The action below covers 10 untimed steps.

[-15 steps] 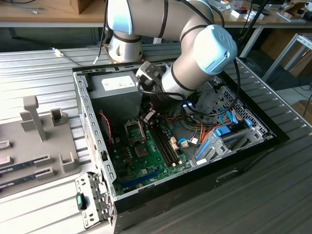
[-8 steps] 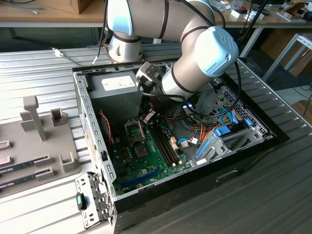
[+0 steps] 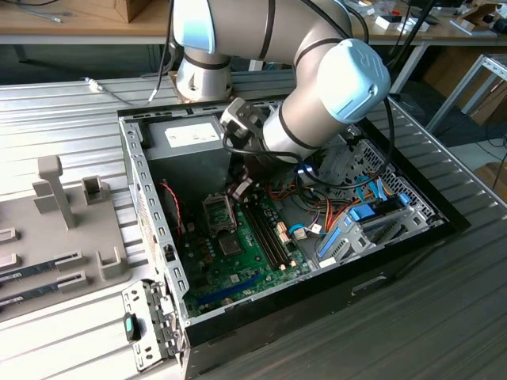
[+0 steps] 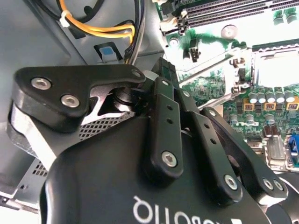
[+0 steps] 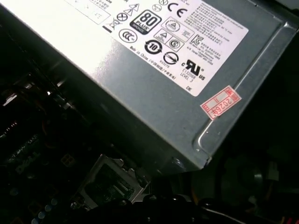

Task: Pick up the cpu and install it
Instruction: 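Close the cpu cover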

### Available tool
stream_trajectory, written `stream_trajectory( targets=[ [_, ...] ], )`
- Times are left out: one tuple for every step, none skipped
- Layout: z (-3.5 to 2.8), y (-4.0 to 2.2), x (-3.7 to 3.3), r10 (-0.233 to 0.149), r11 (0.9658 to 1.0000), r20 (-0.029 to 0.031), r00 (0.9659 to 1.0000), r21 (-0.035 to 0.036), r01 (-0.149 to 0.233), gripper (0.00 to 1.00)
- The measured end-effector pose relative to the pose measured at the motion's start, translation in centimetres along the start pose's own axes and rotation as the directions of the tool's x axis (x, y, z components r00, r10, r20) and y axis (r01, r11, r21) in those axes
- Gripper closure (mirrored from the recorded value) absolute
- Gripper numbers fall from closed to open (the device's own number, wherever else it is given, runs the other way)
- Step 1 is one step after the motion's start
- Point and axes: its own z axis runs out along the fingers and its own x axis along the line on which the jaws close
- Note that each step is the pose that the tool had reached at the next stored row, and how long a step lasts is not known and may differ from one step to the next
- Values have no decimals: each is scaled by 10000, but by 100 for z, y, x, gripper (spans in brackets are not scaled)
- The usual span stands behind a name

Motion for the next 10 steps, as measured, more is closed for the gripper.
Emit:
stream_trajectory(
  targets=[
    [-5,1,3,-5,10000,15,10000,-15,5,89],
    [-10,2,6,-8,10000,29,10000,-31,9,89],
    [-15,1,10,-13,10000,45,10000,-50,13,89],
    [-19,-1,13,-19,10000,61,10000,-70,20,89],
    [-23,-4,16,-26,10000,76,10000,-90,27,89],
    [-25,-9,21,-34,9999,88,10000,-106,35,89],
    [-29,-15,28,-45,9999,96,9999,-120,46,89],
    [-33,-21,35,-59,9999,101,9999,-133,61,89],
    [-37,-27,42,-79,9999,105,9999,-145,80,89],
    [-44,-40,55,-133,9997,116,9998,-182,135,89]
  ],
)
